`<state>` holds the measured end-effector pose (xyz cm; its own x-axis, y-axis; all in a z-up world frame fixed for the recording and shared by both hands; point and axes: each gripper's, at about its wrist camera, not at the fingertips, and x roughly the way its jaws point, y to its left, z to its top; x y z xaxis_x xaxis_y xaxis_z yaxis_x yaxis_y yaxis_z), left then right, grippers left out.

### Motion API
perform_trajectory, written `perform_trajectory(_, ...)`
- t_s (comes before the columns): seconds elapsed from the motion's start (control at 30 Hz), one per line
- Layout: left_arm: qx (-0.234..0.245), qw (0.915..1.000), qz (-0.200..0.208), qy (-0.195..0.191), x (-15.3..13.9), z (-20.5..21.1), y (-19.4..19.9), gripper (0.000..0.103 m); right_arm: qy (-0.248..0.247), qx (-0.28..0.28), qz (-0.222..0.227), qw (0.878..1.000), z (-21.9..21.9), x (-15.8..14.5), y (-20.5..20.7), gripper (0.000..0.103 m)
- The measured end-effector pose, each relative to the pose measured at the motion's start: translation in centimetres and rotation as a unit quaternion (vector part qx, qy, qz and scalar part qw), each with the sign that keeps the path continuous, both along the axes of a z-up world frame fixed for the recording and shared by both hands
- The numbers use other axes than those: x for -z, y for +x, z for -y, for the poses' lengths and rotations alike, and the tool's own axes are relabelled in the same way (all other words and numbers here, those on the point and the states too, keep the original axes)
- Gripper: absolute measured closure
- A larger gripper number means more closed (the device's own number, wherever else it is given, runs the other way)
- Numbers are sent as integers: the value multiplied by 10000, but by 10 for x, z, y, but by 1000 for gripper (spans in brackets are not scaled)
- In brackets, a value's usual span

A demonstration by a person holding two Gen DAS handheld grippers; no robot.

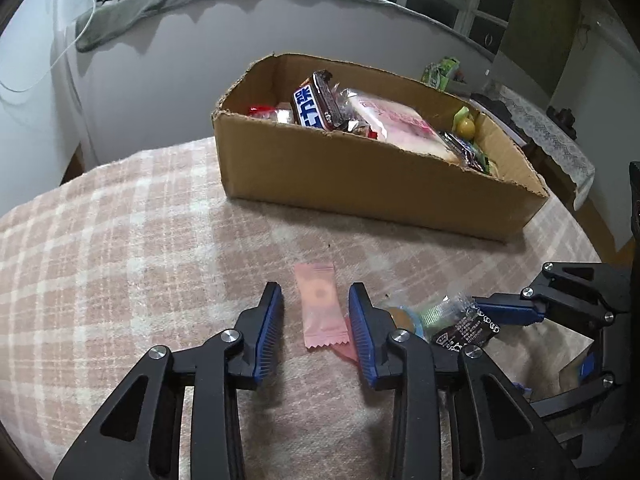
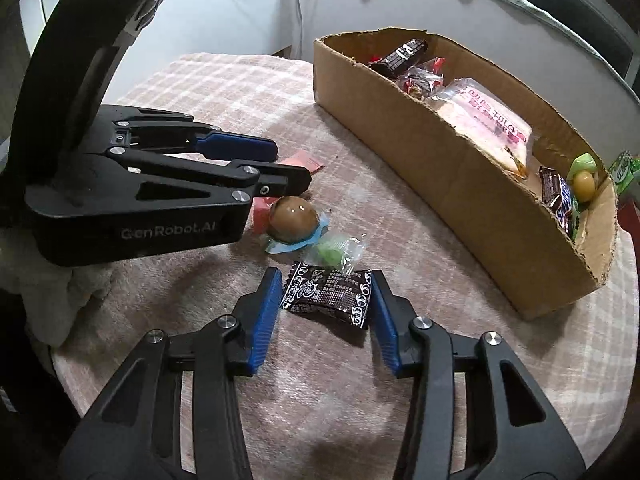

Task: Organize snacks
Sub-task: 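Grasp the pink wrapper with the left tool while the right tool grasps the dark wrapped candy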

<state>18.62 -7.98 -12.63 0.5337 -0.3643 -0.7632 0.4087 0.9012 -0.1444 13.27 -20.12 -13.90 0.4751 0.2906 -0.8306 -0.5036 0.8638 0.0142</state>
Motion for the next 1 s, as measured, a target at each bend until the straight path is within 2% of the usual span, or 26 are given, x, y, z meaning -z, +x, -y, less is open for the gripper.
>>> perform_trajectory(0.2, -78, 9999, 41, 47, 1, -2, 1, 81, -56, -57, -3, 10000, -1, 0, 3, 58)
perform_trajectory(0.23, -98, 9999, 42, 43, 1, -1, 2, 85, -41, -62, -16, 10000, -2, 0, 3, 60)
perform_trajectory(0.33, -113, 9999, 37, -3, 0, -4, 1, 85, 10, -54, -19, 10000, 0, -1, 2, 67)
perform_trajectory(0.4, -120, 9999, 49, 1, 0, -4, 0, 85, 86, -38, -30, 10000, 3, -3, 2, 77)
perform_trajectory(0.43, -129, 9999, 55, 4, 0, -5, 0, 85, 80, -25, -57, 9999, 4, -2, 3, 93)
perform_trajectory(1.0, -172, 9998, 91, 4, -2, -10, -4, 86, 290, -32, -134, 9995, 12, -1, 12, 93)
